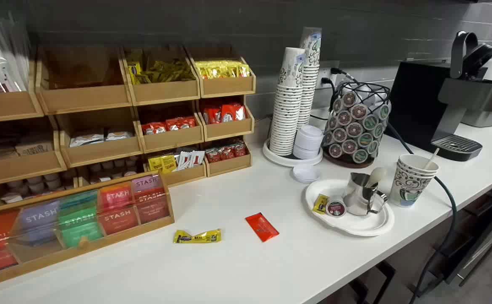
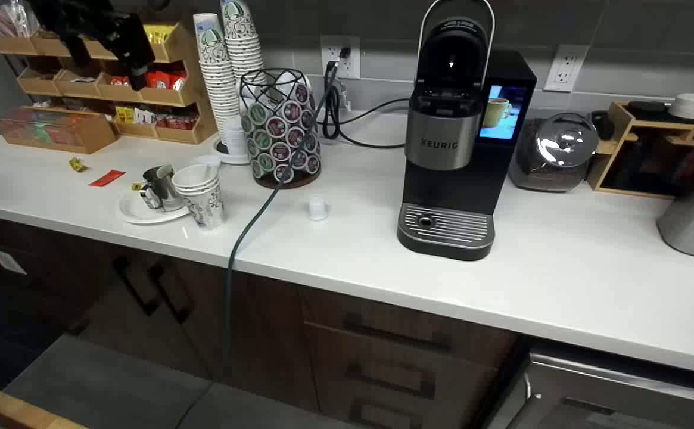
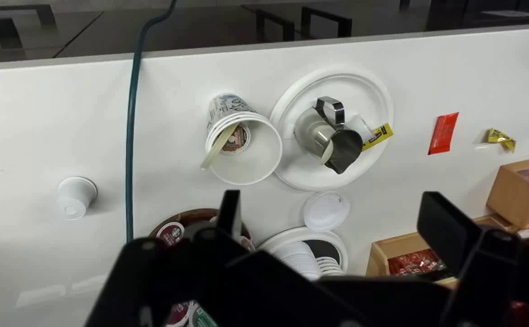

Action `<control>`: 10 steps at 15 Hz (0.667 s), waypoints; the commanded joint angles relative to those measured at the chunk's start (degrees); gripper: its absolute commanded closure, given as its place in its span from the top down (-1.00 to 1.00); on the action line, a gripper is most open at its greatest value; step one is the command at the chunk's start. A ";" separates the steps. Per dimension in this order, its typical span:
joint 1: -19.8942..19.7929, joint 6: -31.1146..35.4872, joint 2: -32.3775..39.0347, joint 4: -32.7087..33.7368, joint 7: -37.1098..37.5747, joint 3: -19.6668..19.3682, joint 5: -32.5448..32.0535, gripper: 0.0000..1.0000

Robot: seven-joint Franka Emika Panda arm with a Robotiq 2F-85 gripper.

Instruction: Move the white fork from the stacked coffee cups and put it inside the silver jar

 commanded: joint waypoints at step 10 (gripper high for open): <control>-4.50 23.69 5.79 -11.75 7.93 5.87 -0.40 1.00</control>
